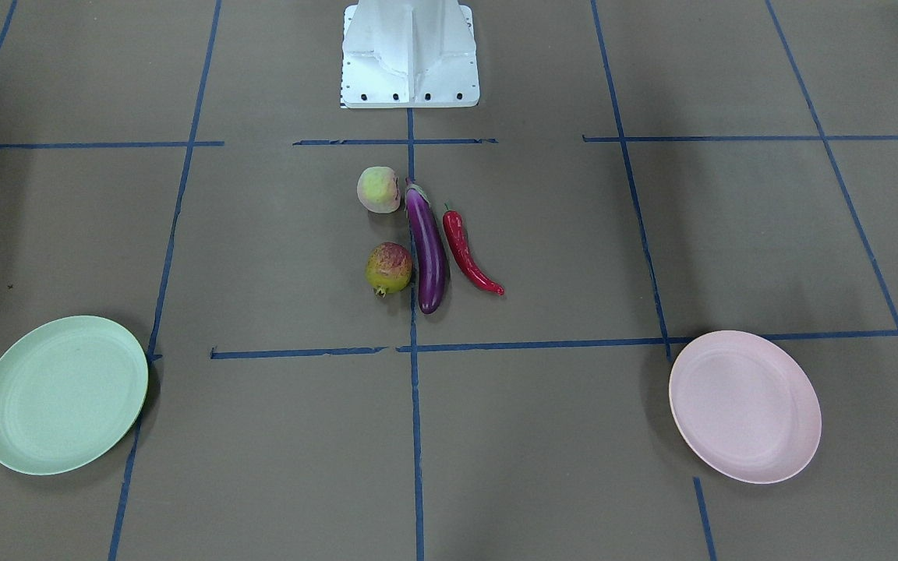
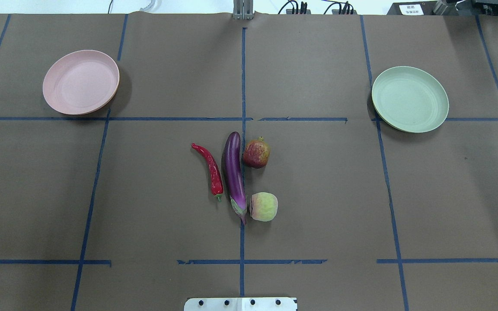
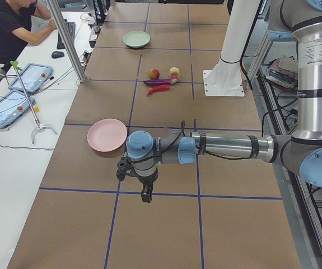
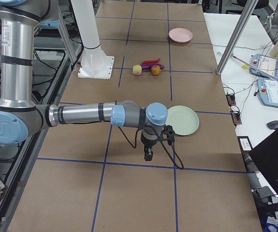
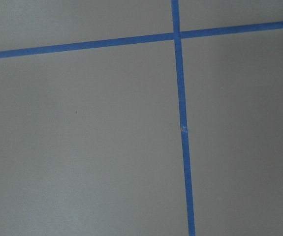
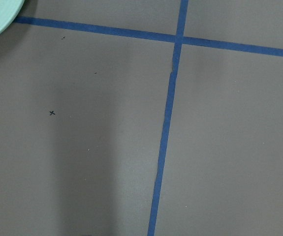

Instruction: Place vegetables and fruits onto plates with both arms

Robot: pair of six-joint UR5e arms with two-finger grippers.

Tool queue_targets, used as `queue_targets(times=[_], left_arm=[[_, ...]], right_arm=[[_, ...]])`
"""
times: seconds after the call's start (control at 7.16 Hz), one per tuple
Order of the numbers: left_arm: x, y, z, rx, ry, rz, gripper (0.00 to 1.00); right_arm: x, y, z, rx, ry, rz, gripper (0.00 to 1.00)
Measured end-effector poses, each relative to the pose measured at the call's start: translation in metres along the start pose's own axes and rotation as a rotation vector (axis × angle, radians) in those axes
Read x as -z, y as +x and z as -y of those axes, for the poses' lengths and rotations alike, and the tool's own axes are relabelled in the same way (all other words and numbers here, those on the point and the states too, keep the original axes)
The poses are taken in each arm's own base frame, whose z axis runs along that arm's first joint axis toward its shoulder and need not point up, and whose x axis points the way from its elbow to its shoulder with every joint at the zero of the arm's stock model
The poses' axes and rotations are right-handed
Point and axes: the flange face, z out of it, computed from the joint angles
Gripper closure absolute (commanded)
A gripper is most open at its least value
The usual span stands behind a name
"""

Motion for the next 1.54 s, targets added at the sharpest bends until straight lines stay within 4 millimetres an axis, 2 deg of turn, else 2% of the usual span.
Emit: queue_targets(times=[1.54], left_arm=[[-0.0075, -0.0039, -0.0010, 0.004, -0.009, -0.002, 0.00]], right_arm=[[0.0008, -0.0035, 0.0000, 0.005, 0.006, 0.026, 0.00]])
